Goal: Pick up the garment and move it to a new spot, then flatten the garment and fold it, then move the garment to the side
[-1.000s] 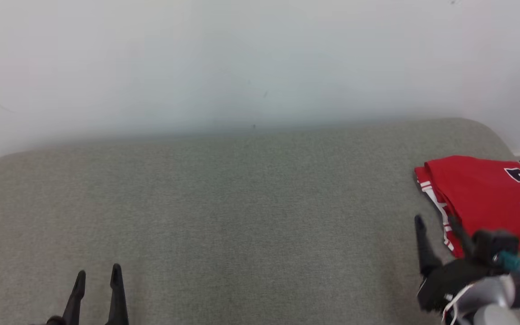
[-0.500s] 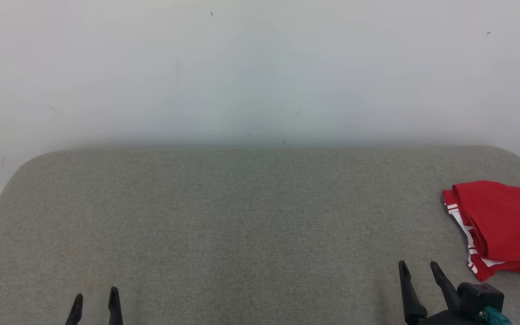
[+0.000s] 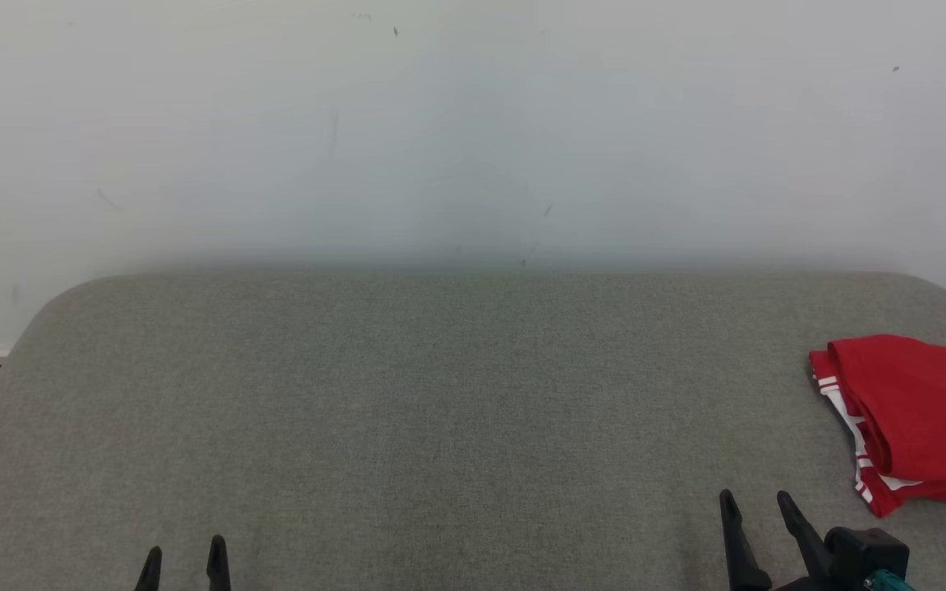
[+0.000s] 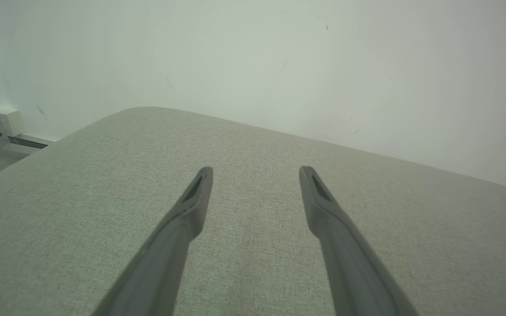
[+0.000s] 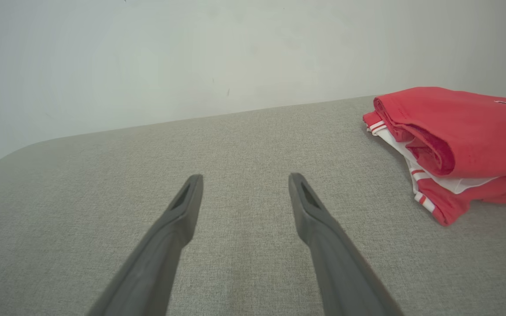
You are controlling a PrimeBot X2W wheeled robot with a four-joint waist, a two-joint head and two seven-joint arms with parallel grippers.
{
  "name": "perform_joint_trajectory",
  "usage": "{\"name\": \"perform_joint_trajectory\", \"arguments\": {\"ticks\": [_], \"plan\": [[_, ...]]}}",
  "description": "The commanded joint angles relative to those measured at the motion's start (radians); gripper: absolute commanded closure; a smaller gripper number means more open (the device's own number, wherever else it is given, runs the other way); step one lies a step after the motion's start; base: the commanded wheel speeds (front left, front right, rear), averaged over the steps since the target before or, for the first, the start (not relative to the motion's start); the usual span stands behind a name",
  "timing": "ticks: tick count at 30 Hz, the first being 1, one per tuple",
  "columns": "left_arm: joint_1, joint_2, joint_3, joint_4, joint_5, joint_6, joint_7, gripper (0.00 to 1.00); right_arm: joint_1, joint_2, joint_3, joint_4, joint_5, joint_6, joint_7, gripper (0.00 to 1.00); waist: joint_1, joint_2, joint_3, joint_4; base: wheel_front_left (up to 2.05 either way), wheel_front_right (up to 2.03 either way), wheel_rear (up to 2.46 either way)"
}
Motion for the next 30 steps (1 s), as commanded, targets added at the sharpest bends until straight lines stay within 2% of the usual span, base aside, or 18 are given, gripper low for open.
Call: {"name": "perform_joint_trajectory", "arguments": {"ticks": [1,24,25,30], "plan": [[0.008,0.007,0.003,-0.004,-0.005,-0.002,-0.003,0.0,0.006,0.002,0.003,-0.001,0.01,0.001,-0.006,0.0,0.0,0.0,0.001,-0.001,0.0,0.0,0.0],[-0.019,0.027,-0.027,0.015,-0.038,-0.002,-0.003,0.0,-0.005,0.002,0.034,0.022,0.044,0.001,-0.014,0.0,0.0,0.0,0.007,0.007,0.0,0.0,0.0],[-0.004,0.024,-0.027,0.016,-0.039,0.0,0.0,1.0,0.0,0.001,0.033,0.026,0.042,0.0,-0.006,1.0,0.0001,0.0,0.007,0.007,0.0,0.0,0.0],[-0.005,0.013,-0.025,0.055,-0.082,0.0,0.022,1.0,0.007,0.002,0.024,0.063,0.087,0.0,0.007,1.0,0.0,0.0,0.009,0.006,0.0,0.0,0.0]]}}
